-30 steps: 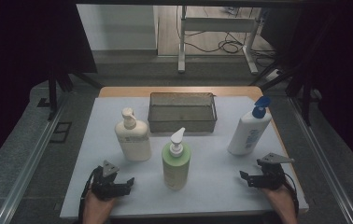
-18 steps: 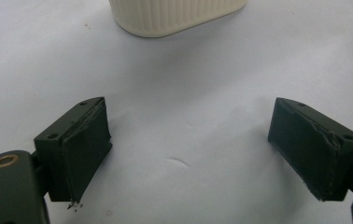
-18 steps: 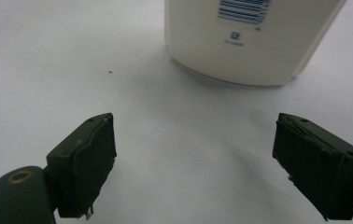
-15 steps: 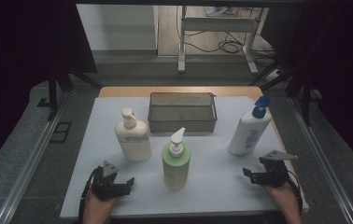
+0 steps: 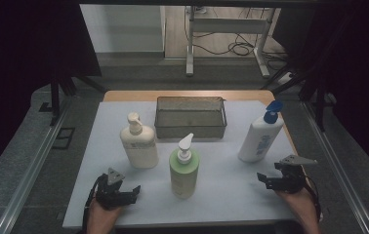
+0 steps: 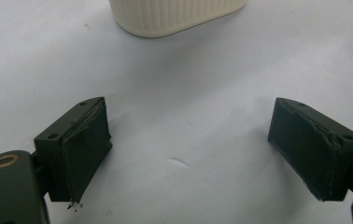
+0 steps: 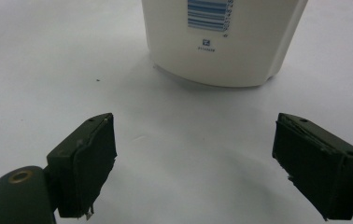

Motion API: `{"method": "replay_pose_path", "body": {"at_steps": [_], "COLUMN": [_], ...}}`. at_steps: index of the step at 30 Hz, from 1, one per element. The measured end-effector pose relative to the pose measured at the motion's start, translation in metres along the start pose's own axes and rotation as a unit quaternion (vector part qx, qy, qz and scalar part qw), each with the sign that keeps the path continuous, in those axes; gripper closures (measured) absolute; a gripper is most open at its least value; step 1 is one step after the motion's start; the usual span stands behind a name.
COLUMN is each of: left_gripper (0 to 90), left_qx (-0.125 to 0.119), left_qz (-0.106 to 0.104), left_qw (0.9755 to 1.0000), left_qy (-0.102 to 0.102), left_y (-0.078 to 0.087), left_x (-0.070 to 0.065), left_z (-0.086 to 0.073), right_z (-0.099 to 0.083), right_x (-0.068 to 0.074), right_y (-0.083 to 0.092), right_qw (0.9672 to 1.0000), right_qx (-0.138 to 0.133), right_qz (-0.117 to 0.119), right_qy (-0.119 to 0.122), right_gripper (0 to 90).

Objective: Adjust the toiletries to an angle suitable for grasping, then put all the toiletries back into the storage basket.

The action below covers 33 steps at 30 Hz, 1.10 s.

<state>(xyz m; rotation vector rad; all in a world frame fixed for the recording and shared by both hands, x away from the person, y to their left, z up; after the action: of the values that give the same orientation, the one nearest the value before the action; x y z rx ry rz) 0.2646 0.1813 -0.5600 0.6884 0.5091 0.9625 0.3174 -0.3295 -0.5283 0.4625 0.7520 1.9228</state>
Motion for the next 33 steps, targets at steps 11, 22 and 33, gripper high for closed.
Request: {"method": "replay_pose_path", "body": {"at_steps": [11,22,33], "left_gripper": [12.5,12.5,12.5], "left_qx": [-0.002,-0.002,-0.002], "left_qz": [0.000,0.001,0.000], "left_qw": [1.0000,1.0000,1.0000], "left_qy": [0.001,0.001,0.002], "left_y": [0.000,0.000,0.000], "left_x": [0.000,0.000,0.000], "left_z": [0.000,0.000,0.000], "right_z": [0.005,0.009,0.014], "right_x": [-0.009,-0.021,-0.031], "right_y": [0.002,0.002,-0.001], "right_qw": [1.0000,0.9997,0.9985], "right_qx": [0.007,0.013,-0.001], "right_qz": [-0.003,-0.014,0.005], "right_qy": [0.003,-0.013,-0.055], "right_gripper": [24.4,33.9,47.4]}}
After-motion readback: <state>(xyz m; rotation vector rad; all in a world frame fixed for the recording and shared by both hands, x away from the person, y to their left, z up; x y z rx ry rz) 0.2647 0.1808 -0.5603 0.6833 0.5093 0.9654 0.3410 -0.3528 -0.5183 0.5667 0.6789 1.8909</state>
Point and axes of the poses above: each handheld gripper's, and its own axes: y roughly backward along the jaws, z roughly out of its top, x roughly to its left, the point moved 5 cm from there along -y, roughly forward along the jaws, and after that the axes turned 5 degrees about -z, right-handed, at the moved point
